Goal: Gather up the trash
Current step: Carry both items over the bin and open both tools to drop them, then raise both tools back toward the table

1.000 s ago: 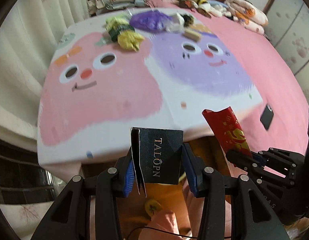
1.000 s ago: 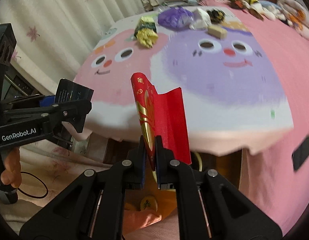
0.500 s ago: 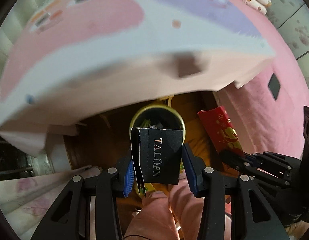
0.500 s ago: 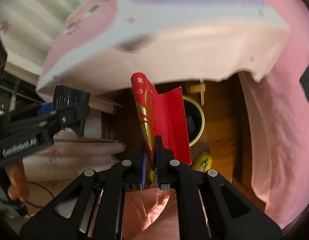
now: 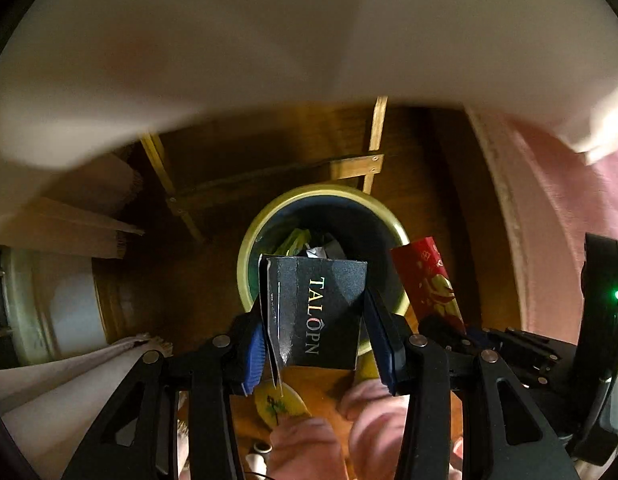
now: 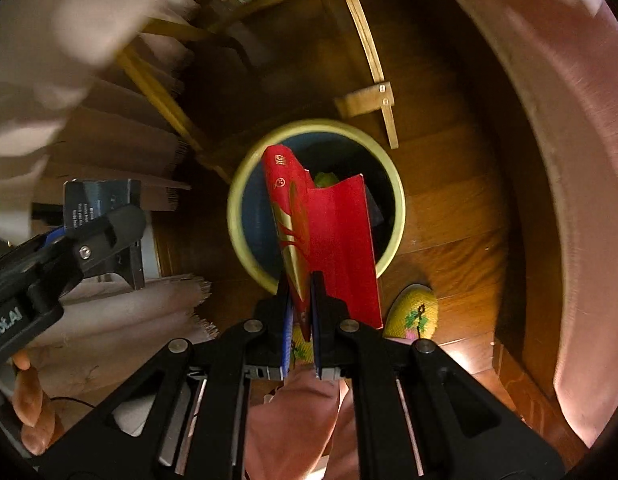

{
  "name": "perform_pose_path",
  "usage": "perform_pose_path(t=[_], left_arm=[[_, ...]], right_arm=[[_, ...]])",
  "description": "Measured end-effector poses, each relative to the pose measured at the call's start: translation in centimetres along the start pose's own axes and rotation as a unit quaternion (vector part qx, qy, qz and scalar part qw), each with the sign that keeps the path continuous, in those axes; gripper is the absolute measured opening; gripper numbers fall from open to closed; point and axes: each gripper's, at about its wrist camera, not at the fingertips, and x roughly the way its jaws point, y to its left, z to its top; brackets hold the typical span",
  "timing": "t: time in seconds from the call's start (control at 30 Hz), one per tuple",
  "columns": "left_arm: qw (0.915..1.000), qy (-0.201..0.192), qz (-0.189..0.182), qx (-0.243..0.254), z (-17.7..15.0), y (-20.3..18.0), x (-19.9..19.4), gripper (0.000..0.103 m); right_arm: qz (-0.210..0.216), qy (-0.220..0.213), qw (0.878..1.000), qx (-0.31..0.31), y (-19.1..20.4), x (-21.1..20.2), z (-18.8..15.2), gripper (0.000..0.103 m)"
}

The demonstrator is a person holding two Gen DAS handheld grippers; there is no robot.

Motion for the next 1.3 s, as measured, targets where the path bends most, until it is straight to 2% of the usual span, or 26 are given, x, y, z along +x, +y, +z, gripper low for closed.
perform_pose_path(t=[0.1, 0.17, 0.27, 0.4, 0.47, 0.5, 0.53, 0.77, 1.07, 1.3], left_arm=[[0.9999, 0.009, 0.008, -0.005, 0.1, 0.5, 2.9, 0.055], [0.9998, 0.008, 0.015, -0.007, 0.1, 0.6, 3.9, 0.07], [0.9996, 0.001, 0.023, -0.014, -0.1, 1.1, 4.7, 0.079], [0.999, -0.01, 0.039, -0.018, -0.5, 2.1, 4.6, 0.083], [0.9988, -0.015, 0.042, -0.02, -0.7, 2.5, 3.7, 0.083], [0.9985, -0.021, 0.046, -0.02, -0.7, 2.7, 3.2, 0.083], [0.9984, -0.024, 0.048, -0.021, -0.8, 2.8, 2.4, 0.083], [0.9961, -0.053, 0.067, -0.02, -1.3, 2.7, -4.7, 0.083], [0.9928, -0.098, 0.068, 0.009, -1.2, 2.5, -17.0, 0.083], [0.9835, -0.161, 0.077, 0.03, -0.3, 2.9, -28.4, 0.083]], right_arm=[[0.005, 0.006, 1.0, 0.0, -1.0, 2.9, 0.8, 0.006], [0.009, 0.005, 1.0, 0.004, -1.7, 4.2, 1.4, 0.006], [0.016, 0.005, 1.0, 0.014, -2.2, 5.7, 2.4, 0.007], [0.015, 0.003, 1.0, 0.014, -2.3, 6.6, 3.0, 0.019], [0.019, 0.002, 1.0, 0.01, -1.9, 6.2, 3.2, 0.031], [0.02, -0.001, 1.0, 0.006, -1.6, 6.2, 3.4, 0.043], [0.022, -0.005, 1.0, 0.003, -1.4, 5.9, 3.4, 0.047], [0.019, -0.01, 1.0, 0.004, 0.4, 2.4, 3.5, 0.047], [0.021, -0.028, 0.999, -0.015, 5.4, -7.6, 1.9, 0.048], [0.025, -0.042, 0.998, -0.038, 10.3, -16.3, -0.1, 0.048]])
